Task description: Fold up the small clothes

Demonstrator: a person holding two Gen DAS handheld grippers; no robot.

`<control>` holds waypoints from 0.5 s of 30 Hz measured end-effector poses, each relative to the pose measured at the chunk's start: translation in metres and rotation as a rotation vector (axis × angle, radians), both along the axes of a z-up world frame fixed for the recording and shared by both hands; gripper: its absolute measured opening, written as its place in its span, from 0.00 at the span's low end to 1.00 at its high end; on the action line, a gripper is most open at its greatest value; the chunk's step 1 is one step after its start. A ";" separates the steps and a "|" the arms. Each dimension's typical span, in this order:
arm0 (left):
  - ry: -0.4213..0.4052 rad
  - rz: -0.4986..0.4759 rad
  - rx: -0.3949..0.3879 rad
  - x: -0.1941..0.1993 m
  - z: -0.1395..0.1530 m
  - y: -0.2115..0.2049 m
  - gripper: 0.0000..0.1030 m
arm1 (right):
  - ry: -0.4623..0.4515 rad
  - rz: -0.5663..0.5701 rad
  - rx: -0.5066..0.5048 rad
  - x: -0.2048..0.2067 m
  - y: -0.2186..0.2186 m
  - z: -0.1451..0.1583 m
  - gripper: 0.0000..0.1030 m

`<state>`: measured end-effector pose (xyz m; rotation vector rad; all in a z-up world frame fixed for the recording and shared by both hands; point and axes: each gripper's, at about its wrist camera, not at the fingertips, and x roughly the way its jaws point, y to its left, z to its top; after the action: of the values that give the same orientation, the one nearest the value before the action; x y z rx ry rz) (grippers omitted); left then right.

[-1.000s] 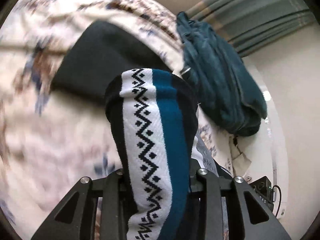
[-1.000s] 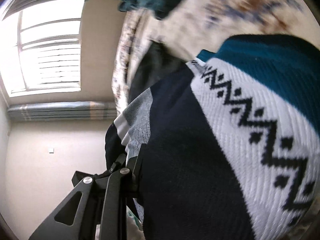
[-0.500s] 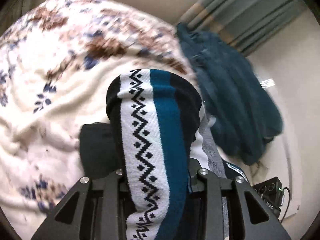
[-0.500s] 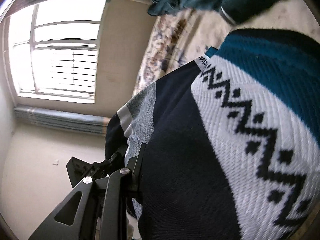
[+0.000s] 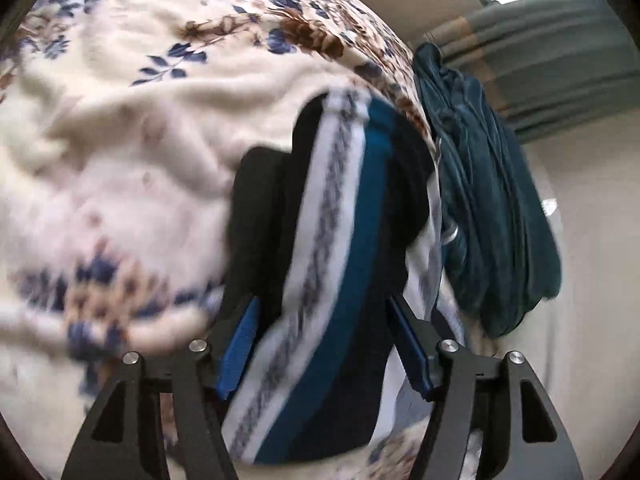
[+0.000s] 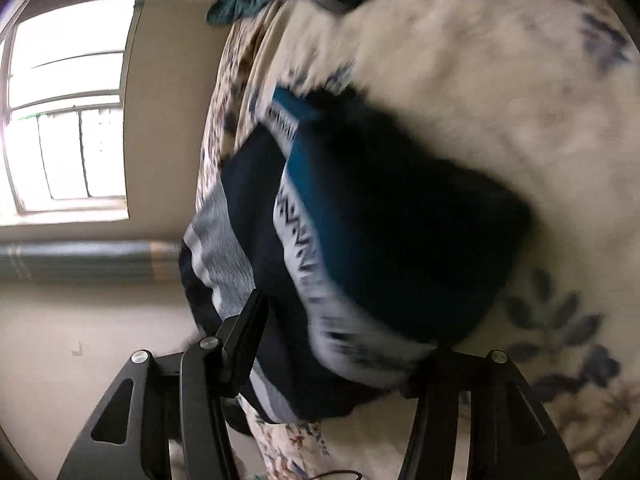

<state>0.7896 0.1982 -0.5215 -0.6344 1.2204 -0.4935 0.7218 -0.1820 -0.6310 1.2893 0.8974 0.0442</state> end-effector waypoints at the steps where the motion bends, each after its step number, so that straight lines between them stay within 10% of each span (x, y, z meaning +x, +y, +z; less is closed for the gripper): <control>1: -0.016 -0.007 0.040 -0.011 0.002 -0.004 0.58 | -0.007 -0.015 -0.017 -0.002 -0.004 0.005 0.43; 2: -0.054 -0.008 0.058 -0.023 0.004 -0.008 0.58 | -0.018 -0.023 -0.053 -0.005 -0.008 0.012 0.19; 3: -0.070 -0.010 0.094 -0.028 0.004 -0.011 0.56 | -0.024 -0.015 -0.087 -0.009 -0.010 0.018 0.15; 10: -0.090 0.008 0.293 -0.034 0.006 -0.028 0.46 | 0.148 0.107 -0.334 0.002 -0.004 0.013 0.14; 13: -0.161 0.019 0.416 -0.044 0.037 -0.040 0.46 | 0.205 0.162 -0.470 0.001 0.003 0.033 0.52; 15: -0.189 0.024 0.491 -0.054 0.055 -0.048 0.62 | 0.233 0.180 -0.555 0.001 0.010 0.049 0.83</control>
<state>0.7355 0.1506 -0.4661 -0.1782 1.0978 -0.2123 0.7228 -0.1723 -0.5817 0.7026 1.1266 -0.2055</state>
